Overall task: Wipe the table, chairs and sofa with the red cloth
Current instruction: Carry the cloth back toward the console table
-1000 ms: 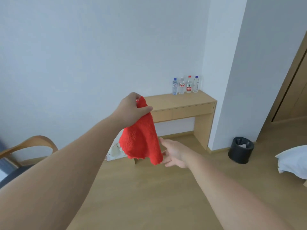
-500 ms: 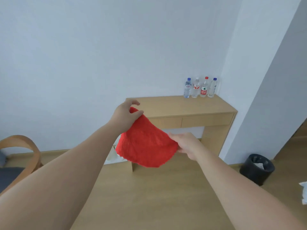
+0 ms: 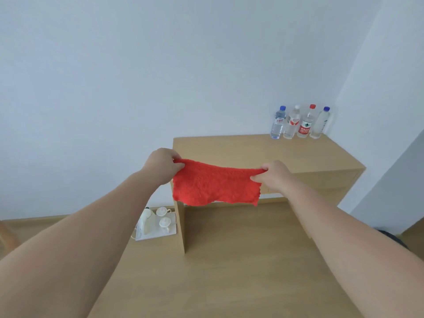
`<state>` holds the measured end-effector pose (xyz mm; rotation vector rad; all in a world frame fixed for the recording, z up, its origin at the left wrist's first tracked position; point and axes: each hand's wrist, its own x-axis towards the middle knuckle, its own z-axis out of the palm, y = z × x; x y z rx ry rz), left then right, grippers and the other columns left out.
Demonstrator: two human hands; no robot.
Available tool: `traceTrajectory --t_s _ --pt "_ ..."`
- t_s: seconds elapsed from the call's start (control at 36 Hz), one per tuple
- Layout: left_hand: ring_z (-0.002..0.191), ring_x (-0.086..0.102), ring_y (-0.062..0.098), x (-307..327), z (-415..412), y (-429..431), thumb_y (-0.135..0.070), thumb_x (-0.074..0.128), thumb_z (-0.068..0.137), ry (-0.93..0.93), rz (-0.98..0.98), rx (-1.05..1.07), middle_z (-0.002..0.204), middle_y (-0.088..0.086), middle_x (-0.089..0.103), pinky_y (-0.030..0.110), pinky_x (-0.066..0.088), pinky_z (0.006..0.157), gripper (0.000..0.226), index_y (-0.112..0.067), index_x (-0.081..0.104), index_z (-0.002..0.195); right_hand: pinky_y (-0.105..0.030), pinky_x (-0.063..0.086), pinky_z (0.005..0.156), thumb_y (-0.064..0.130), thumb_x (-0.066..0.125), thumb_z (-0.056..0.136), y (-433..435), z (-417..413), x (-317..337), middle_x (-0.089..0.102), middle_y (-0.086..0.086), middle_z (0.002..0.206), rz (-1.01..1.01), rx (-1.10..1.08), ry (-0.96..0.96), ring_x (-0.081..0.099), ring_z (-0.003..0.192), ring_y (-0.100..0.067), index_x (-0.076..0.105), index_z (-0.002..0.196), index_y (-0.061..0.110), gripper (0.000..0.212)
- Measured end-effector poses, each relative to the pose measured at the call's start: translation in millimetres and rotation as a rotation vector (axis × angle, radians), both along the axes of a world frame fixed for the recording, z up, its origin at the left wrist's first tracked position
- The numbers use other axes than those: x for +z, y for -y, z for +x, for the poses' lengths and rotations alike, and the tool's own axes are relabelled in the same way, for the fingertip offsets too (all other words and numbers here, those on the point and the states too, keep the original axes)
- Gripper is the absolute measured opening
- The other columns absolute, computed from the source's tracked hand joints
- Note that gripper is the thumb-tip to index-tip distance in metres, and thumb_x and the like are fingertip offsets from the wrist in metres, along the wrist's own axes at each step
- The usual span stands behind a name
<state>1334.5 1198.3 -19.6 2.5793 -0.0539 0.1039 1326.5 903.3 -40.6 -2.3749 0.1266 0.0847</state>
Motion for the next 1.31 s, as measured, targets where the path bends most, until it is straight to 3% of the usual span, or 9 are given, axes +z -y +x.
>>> traceTrajectory --t_s 0.14,0.22,0.31,0.5,0.69,0.92,1.03,1.17,1.31 --pt "0.074 0.050 0.016 -38.9 67.7 -2.8 -0.028 0.049 0.095 -0.109 -0.101 0.066 0.083 -0.001 0.055 0.027 0.035 0.057 0.016 -0.013 0.055 0.093 -0.033 0.052 0.070 0.015 0.066 0.087 1.3 87.7 -30.4 0.065 -0.006 0.093 0.202 0.038 -0.102 0.061 0.083 -0.021 0.063 0.097 0.010 0.012" --pt "0.079 0.051 0.018 -72.0 113.6 0.5 -0.031 0.047 0.096 -0.138 -0.233 0.164 0.093 0.004 0.056 0.030 0.040 0.063 0.023 -0.010 0.054 0.103 -0.036 0.056 0.059 0.008 0.062 0.090 -0.5 144.6 -58.9 0.061 -0.011 0.102 0.335 0.013 -0.136 0.063 0.079 -0.021 0.054 0.107 0.013 0.019" --pt "0.090 0.053 0.021 -107.3 165.4 7.1 -0.032 0.049 0.096 -0.144 -0.342 0.309 0.102 0.003 0.054 0.033 0.044 0.073 0.027 -0.013 0.050 0.114 -0.031 0.053 0.052 0.012 0.060 0.092 -2.4 208.1 -89.8 0.057 -0.006 0.110 0.292 0.069 -0.113 0.064 0.086 -0.021 0.047 0.117 0.018 0.029" --pt "0.086 0.053 0.016 -173.0 291.7 20.1 -0.027 0.052 0.095 -0.194 -0.423 0.459 0.108 0.001 0.053 0.025 0.039 0.059 0.032 -0.017 0.040 0.123 -0.029 0.054 0.047 0.013 0.056 0.093 -9.9 345.9 -154.8 0.057 -0.003 0.101 0.172 0.147 -0.099 0.066 0.068 -0.021 0.042 0.112 0.022 0.025" --pt "0.091 0.056 0.020 -226.3 369.1 3.0 -0.002 0.060 0.082 -0.303 -0.452 0.487 0.120 0.002 0.049 0.028 0.047 0.063 0.068 -0.016 0.026 0.139 -0.026 0.041 0.081 0.012 0.057 0.093 -32.3 446.0 -208.3 0.060 -0.007 0.116 0.024 0.237 -0.135 0.058 0.100 -0.022 0.047 0.125 0.015 0.034" --pt "0.094 0.057 0.017 -261.4 396.6 -9.4 -0.022 0.062 0.087 -0.230 -0.218 0.551 0.131 0.002 0.043 0.043 0.053 0.080 0.049 -0.021 0.039 0.130 -0.028 0.034 0.100 0.009 0.057 0.092 -53.7 479.9 -234.8 0.035 -0.011 0.135 -0.121 0.362 -0.057 0.051 0.116 -0.026 0.048 0.133 0.012 0.042" --pt "0.100 0.057 0.022 -276.1 383.6 -6.0 -0.037 0.062 0.083 -0.272 -0.022 0.460 0.135 -0.007 0.036 0.045 0.050 0.084 0.059 -0.028 0.035 0.134 -0.039 0.024 0.115 0.031 0.059 0.092 -50.7 473.8 -248.2 0.025 -0.021 0.151 -0.302 0.521 0.069 0.027 0.140 -0.033 0.050 0.137 0.013 0.049" --pt "0.102 0.050 0.011 -282.3 376.5 -3.4 -0.037 0.066 0.073 -0.330 -0.419 0.789 0.112 -0.014 0.046 0.041 0.051 0.087 0.068 -0.024 0.036 0.133 -0.043 0.001 0.121 0.053 0.034 0.098 -54.6 465.6 -269.1 -0.003 -0.013 0.161 -0.631 0.786 -0.046 -0.005 0.148 -0.029 0.013 0.154 0.022 0.068" --pt "0.093 0.058 0.014 -274.7 371.1 0.4 -0.022 0.067 0.080 -0.389 -0.506 0.737 0.095 -0.012 0.051 0.040 0.055 0.078 0.045 -0.020 0.043 0.118 -0.045 -0.003 0.120 0.052 0.024 0.099 -64.3 464.4 -270.5 -0.010 -0.013 0.161 -0.726 0.760 -0.104 -0.011 0.148 -0.029 0.005 0.155 0.021 0.067"
